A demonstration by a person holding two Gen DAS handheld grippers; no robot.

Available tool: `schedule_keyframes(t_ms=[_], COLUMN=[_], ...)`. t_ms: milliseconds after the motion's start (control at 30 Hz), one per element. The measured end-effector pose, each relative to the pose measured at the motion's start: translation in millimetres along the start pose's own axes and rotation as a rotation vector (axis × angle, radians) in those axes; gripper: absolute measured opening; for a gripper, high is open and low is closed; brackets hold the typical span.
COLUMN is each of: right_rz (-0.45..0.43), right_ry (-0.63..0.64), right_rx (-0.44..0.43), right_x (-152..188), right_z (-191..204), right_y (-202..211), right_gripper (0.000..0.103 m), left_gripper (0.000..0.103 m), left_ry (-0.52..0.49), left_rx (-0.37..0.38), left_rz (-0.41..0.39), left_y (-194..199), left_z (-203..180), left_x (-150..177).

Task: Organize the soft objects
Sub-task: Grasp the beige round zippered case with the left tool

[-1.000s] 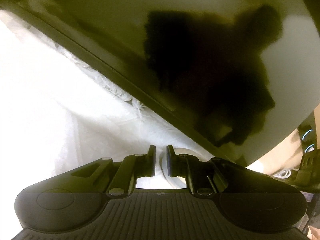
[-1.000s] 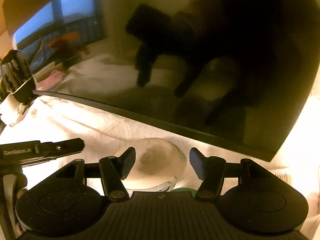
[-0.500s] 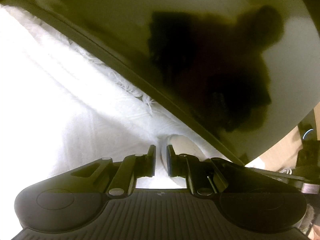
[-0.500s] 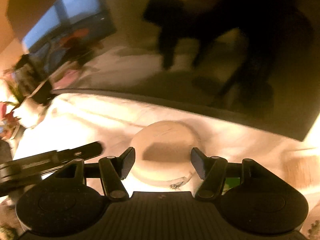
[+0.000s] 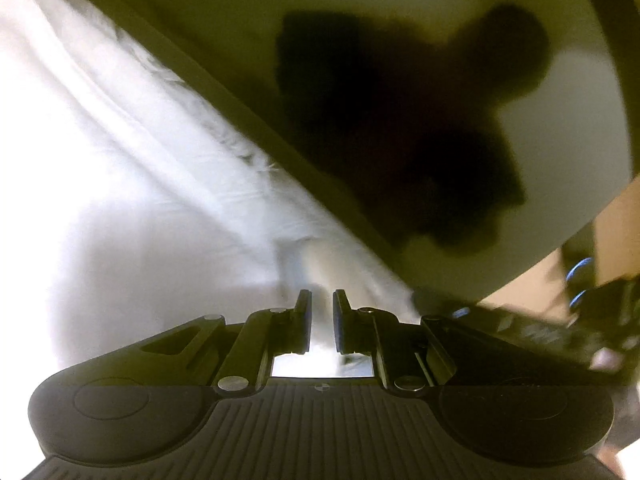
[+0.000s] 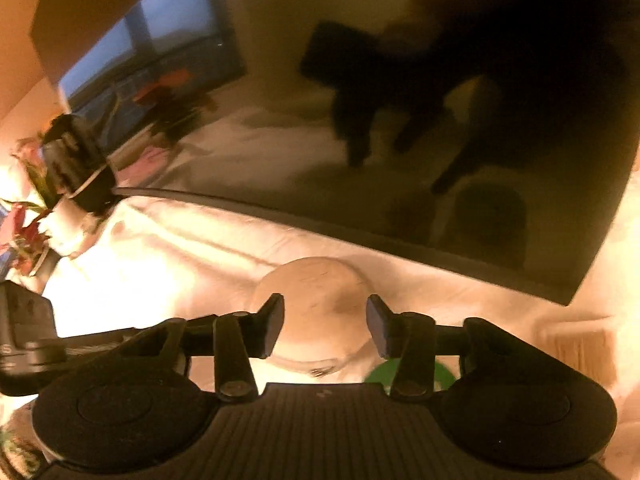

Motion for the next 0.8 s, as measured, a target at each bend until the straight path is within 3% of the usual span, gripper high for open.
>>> schedule_keyframes(t_ms=[100,333,467,500,633,800], right_rz=[0.025,0.047,0.052,0.052,0.06,0.057], right_ry=[0.007,0.007,0.024,0.022,0.021,0.036], right_rx=[0.054,0.064,0.065,0.067,0.061,0.065], right_x=[4.1,8.8,12.2,11.6,10.6,9.1], right_z=[-4.4,-4.2,1.5,1.1,2.2,-0.6], right_y=[-15.1,-24.7,-28.5,-28.5,-29.1,-27.9], right_gripper=[0.031,0.029,0.029,0.029,0.029,0.029], left_gripper=[0.013,0.016,0.022,0.027,0.029,0.035], left_ry=[0.082,0.088,0.032,0.025,0.018,-0.131], left_rx=[0.029,-0.101,-0.09,-0.076,-0.013,0.041], left_rz=[-0.01,0.022,0.076,0.098,0.181,0.32], left_y=[-6.6,-31.8,-53.7,-58.5,-61.1,-66.6], left_z=[0.4,14.5,11.9,12.7,15.2,-0.4], left_x=[-9.5,-23.7,-32.0,-33.8,-37.9,-30.8])
Point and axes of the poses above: each gripper's, at about its wrist camera, not at the fingertips, and y roughly against the way its jaws point, z to its left, x to its underside, the point moved 9 cm from there along -y, roughly the way its jaws point, and after that the axes turned 9 degrees about -y, right-handed, at the moved point
